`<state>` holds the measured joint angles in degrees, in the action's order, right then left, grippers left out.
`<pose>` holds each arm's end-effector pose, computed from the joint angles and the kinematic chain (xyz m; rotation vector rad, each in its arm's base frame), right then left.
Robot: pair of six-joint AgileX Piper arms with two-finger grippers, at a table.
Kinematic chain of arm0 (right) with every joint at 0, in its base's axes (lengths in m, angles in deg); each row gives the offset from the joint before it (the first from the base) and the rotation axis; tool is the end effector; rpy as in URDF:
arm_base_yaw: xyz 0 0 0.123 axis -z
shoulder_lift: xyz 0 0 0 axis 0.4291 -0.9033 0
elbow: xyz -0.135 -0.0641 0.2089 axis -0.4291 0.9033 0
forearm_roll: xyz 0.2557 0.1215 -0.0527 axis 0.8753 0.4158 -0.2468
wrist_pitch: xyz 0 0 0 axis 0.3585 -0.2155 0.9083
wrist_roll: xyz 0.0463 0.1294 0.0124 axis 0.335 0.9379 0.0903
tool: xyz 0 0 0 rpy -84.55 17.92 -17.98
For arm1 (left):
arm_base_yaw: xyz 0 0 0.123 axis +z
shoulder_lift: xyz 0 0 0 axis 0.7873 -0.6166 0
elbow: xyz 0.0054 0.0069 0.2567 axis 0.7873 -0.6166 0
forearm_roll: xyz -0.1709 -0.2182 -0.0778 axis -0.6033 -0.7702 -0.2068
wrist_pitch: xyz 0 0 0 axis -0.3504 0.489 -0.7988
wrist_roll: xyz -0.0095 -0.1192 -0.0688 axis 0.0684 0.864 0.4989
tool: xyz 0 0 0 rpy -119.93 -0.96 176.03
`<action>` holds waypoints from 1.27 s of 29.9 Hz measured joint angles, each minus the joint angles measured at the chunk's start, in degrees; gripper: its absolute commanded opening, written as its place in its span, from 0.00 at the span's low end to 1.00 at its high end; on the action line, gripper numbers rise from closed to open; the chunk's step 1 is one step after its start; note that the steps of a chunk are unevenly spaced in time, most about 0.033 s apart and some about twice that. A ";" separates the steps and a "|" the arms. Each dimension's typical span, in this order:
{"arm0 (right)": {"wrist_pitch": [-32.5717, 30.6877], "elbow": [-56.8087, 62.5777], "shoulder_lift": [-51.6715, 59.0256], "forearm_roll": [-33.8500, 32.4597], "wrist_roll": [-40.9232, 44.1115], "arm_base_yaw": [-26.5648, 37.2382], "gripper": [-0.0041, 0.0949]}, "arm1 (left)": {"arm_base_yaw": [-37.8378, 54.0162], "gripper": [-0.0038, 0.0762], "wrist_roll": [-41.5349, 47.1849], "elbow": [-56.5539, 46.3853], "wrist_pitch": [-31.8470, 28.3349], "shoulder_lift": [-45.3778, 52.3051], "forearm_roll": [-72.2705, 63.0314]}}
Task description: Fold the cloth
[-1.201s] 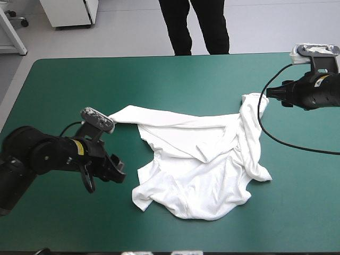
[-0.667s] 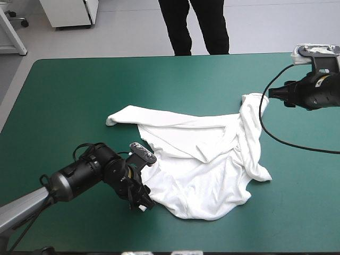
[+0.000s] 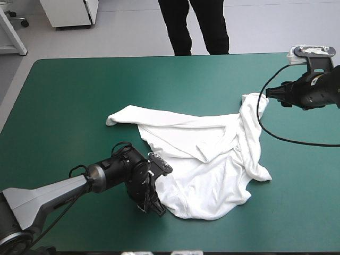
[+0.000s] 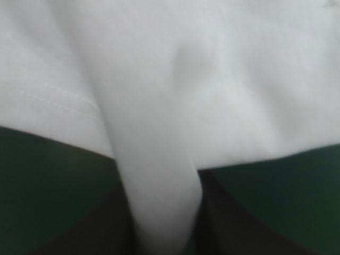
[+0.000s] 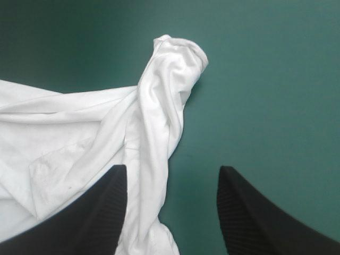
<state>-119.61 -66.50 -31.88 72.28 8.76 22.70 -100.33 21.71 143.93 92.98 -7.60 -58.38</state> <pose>0.3330 0.0219 0.3902 -0.0042 2.4560 0.1009 0.1935 -0.2290 0.1035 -1.2371 -2.8832 0.0904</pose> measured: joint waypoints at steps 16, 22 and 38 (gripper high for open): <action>3.46 23.92 -1.03 3.81 -1.13 -1.38 0.67 | -0.19 0.04 0.00 0.13 -0.39 -0.18 -1.76; 12.00 33.03 -1.08 1.70 2.09 -7.82 0.67 | -0.19 0.04 0.00 0.13 -0.39 -0.18 -1.76; 19.58 39.28 -10.87 0.76 5.09 -8.70 0.51 | -0.19 0.04 0.00 0.13 -0.39 -0.18 -1.82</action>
<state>-100.03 -27.21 -42.74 73.04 13.84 14.00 -100.51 21.71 144.06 92.59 -7.78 -60.19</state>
